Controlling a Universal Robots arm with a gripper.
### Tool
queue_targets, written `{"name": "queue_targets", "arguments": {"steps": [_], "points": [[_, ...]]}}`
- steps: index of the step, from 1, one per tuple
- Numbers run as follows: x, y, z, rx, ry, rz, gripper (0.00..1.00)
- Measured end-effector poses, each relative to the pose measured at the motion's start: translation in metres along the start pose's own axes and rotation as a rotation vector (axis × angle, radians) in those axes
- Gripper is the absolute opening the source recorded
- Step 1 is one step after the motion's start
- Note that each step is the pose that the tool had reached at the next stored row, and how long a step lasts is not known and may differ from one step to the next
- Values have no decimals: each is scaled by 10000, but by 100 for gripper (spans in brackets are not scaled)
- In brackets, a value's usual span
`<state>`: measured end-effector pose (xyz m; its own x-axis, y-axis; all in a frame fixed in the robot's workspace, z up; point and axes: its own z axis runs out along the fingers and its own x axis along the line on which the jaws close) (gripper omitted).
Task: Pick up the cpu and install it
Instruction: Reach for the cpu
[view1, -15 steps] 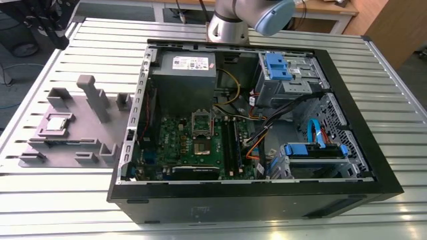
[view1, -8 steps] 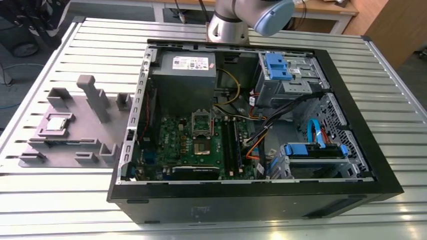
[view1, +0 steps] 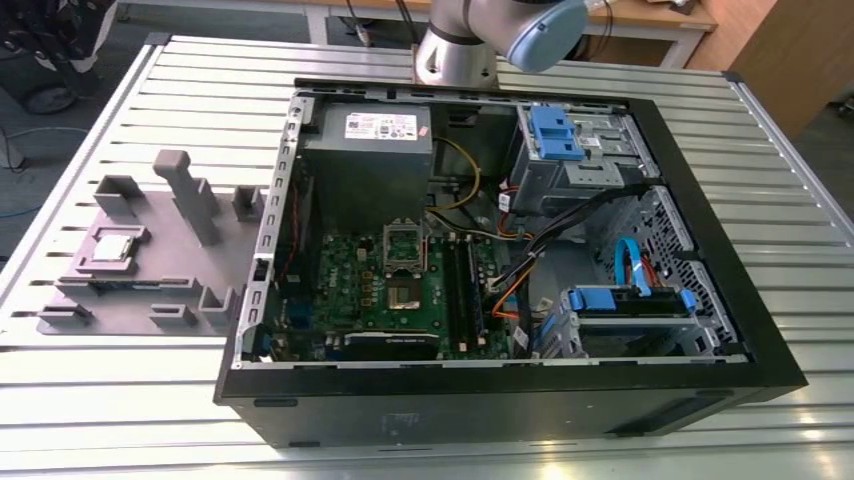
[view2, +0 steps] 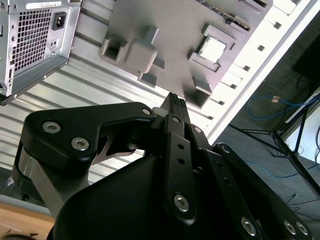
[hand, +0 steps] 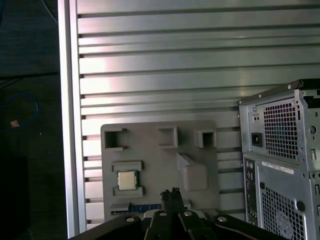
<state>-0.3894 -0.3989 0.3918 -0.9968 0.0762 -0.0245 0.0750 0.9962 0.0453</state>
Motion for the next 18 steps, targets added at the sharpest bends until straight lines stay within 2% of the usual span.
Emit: {"name": "queue_targets", "arguments": {"steps": [5,13,18], "points": [[51,-4,4,0,0,0,11],[55,-5,8,1,1,0,11],[56,-6,48,1,1,0,11]]}}
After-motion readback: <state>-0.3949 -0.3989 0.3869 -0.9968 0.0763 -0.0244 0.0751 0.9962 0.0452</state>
